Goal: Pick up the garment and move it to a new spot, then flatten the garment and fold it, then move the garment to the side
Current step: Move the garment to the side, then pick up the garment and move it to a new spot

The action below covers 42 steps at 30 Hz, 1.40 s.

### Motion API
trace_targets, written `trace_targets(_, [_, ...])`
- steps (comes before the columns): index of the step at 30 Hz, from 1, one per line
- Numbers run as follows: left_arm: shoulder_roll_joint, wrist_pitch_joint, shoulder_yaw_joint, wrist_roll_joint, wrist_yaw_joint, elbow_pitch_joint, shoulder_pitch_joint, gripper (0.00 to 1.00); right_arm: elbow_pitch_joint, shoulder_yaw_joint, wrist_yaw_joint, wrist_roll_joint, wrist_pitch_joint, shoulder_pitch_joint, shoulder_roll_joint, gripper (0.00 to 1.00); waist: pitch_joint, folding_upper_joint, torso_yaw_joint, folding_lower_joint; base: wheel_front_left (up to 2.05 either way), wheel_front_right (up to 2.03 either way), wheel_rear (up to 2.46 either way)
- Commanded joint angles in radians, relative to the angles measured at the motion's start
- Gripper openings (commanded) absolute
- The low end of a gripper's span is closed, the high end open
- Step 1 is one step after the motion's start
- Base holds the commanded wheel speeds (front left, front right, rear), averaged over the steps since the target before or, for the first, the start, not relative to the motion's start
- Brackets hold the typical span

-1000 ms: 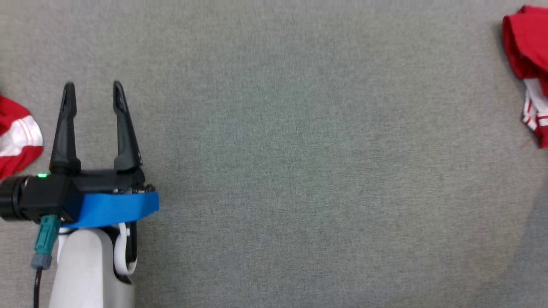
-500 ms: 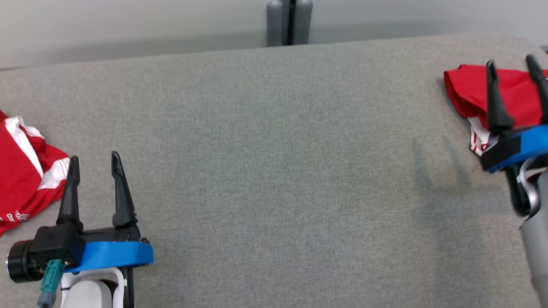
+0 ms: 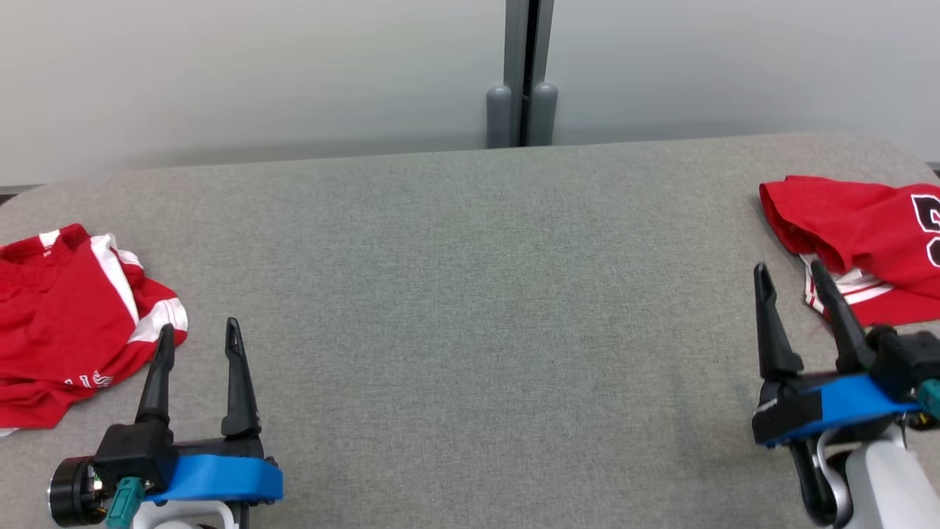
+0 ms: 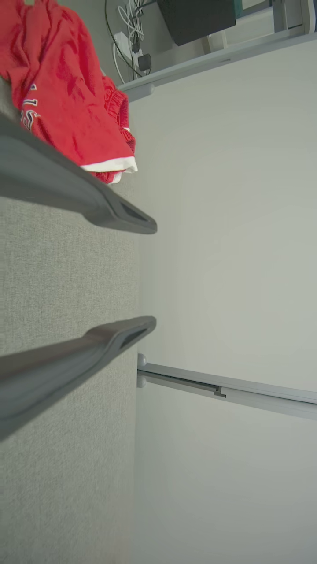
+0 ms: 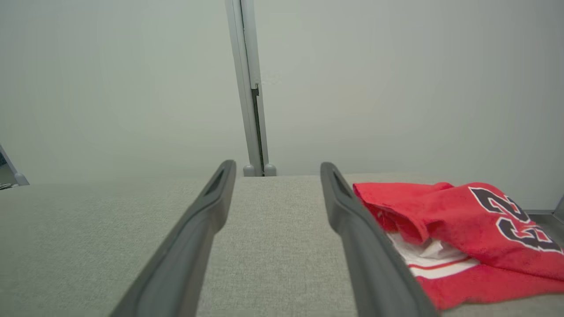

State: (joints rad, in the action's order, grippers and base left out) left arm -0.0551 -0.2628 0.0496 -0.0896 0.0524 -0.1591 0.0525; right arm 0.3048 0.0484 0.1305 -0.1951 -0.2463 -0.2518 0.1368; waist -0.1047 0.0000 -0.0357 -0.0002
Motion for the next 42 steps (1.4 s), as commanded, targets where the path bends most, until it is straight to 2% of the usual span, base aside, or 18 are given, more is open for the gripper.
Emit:
trace_targets(1, [0.002, -0.002, -0.003, -0.002, -0.001, -0.001, -0.006, 1.0, -0.012, 0.007, 0.001, 0.008, 0.006, 0.024, -0.005, 1.0, 0.004, 0.0, 0.001, 0.0002, 0.0, 0.0, 0.0])
trace_targets(13, [0.002, -0.003, -0.013, -0.003, -0.006, -0.037, -0.018, 1.0, -0.202, 0.044, 0.001, 0.071, 0.096, 0.217, -0.078, 1.0, 0.035, 0.0, 0.025, 0.0002, 0.0, 0.0, 0.0])
trace_targets(26, [-0.004, -0.003, -0.008, 0.004, -0.004, -0.06, 0.004, 1.0, -0.231, 0.054, 0.001, 0.08, 0.128, 0.241, -0.087, 1.0, 0.033, 0.0, 0.054, 0.0002, 0.0, 0.0, 0.0])
trace_targets(33, [-0.015, -0.003, 0.004, 0.001, -0.008, -0.065, 0.019, 1.0, -0.219, 0.042, 0.001, 0.08, 0.134, 0.224, -0.087, 1.0, 0.014, 0.0, 0.11, 0.0002, 0.0, 0.0, 0.0])
trace_targets(42, [-0.016, -0.003, 0.019, -0.005, -0.019, -0.056, 0.02, 1.0, -0.202, 0.027, 0.001, 0.081, 0.139, 0.207, -0.086, 1.0, -0.006, 0.0, 0.228, 0.0002, 0.0, 0.0, 0.0])
